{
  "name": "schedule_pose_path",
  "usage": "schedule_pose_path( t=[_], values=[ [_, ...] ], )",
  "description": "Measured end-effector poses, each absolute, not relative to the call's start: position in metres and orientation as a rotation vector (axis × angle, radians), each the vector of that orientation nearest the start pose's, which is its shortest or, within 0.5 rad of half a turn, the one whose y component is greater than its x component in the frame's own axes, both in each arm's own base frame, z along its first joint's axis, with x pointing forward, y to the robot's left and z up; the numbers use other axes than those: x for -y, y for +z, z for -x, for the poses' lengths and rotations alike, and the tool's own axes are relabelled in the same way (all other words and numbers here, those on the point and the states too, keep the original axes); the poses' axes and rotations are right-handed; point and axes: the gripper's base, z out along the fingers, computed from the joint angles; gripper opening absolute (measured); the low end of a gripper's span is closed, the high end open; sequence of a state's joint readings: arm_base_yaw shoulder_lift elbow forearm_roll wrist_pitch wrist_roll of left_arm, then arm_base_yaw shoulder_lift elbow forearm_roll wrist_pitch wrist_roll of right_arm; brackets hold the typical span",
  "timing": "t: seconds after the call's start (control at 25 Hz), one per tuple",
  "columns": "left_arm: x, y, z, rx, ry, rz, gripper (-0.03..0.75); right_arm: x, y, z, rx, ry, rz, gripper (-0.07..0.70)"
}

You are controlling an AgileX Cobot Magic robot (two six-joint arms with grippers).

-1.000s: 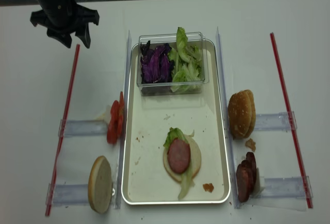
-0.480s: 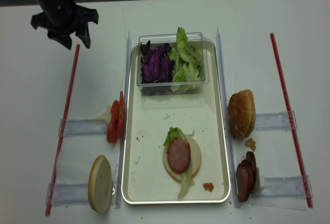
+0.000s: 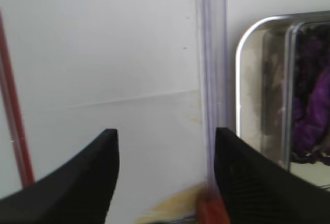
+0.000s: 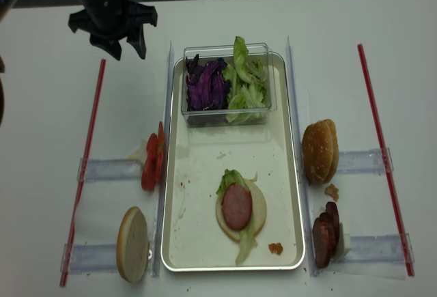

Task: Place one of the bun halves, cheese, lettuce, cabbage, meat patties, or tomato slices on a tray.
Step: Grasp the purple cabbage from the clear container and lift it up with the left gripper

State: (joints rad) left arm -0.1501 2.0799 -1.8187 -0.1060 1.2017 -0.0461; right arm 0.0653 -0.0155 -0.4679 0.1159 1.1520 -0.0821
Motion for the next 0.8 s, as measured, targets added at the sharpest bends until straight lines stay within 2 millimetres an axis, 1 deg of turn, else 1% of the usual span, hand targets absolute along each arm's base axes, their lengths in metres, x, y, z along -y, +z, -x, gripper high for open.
schedule_pose_path(
  t=[0.2, 0.48, 0.68, 0.8],
  values=[
    [0.106, 0.243, -0.433, -2.942, -0.209, -0.18, 0.391, -0.009, 0.262, 0.009, -2.142, 0.131, 0.169, 0.427],
    [0.158, 0.238, -0.433, -2.927, -0.238, -0.307, 0.391, -0.009, 0.262, 0.009, -2.142, 0.131, 0.169, 0.427],
    [0.188, 0.228, -0.433, -2.926, -0.278, -0.369, 0.391, -0.009, 0.262, 0.009, -2.142, 0.131, 0.169, 0.427],
    [0.202, 0.221, -0.432, -2.932, -0.3, -0.399, 0.391, -0.009, 0.262, 0.009, -2.142, 0.131, 0.169, 0.427]
  ],
)
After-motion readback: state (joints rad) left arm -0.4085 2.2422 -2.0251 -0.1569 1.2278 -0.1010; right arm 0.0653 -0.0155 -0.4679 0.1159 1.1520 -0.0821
